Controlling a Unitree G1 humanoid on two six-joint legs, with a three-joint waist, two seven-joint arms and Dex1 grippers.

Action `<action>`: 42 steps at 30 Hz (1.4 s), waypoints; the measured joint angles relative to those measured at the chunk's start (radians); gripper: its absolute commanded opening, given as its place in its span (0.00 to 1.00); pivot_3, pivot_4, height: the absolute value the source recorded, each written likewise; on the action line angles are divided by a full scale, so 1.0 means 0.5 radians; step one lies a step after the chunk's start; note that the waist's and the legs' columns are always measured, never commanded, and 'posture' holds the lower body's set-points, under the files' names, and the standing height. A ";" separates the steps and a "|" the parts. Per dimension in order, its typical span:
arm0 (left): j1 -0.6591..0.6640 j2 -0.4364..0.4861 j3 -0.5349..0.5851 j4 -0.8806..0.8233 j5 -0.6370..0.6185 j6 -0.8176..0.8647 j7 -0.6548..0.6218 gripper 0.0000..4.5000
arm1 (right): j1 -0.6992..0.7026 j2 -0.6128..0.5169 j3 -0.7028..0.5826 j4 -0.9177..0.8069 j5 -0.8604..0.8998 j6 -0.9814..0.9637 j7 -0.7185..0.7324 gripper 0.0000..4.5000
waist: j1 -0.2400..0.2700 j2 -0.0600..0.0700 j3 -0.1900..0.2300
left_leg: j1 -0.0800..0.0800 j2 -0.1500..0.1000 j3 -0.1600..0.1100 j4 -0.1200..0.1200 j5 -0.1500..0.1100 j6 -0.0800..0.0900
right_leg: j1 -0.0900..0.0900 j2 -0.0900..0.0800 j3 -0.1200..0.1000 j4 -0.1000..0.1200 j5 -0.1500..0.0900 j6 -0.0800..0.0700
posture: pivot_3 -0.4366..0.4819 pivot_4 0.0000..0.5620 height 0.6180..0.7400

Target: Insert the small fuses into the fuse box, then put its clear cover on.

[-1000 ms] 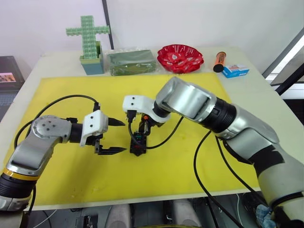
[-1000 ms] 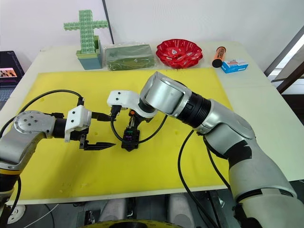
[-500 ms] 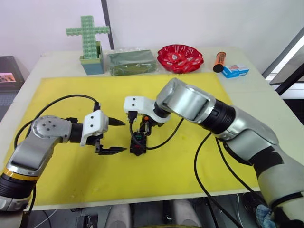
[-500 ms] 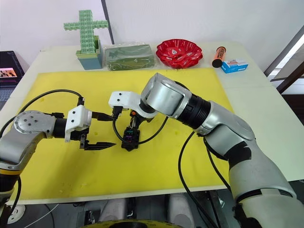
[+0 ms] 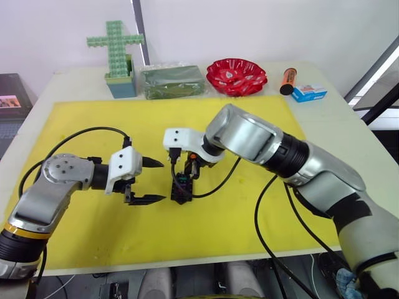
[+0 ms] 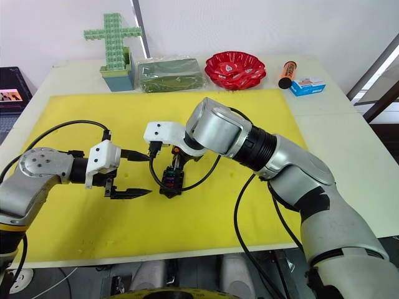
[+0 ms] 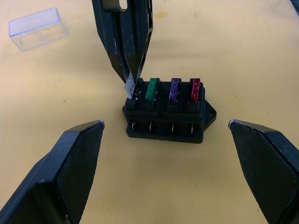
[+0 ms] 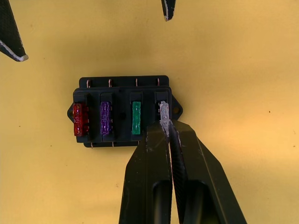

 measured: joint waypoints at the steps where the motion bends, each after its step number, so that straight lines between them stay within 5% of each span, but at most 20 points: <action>1: 0.000 -0.001 0.000 0.000 0.000 0.000 0.000 1.00 | -0.007 0.000 0.000 0.000 0.002 0.007 0.009 0.01 | 0.000 0.000 0.000 | 0.000 0.000 0.000 0.000 0.000 0.000 | 0.000 0.000 0.000 0.000 0.000 0.000 | 0.48 0.27 1.00; 42: 0.003 -0.019 0.000 -0.044 0.000 0.009 0.039 1.00 | -0.026 -0.001 0.092 -0.042 -0.061 -0.094 0.099 0.01 | -0.001 0.000 0.000 | 0.000 0.000 0.000 0.000 0.000 0.000 | 0.000 0.000 0.000 0.000 0.000 0.000 | 0.48 0.27 1.00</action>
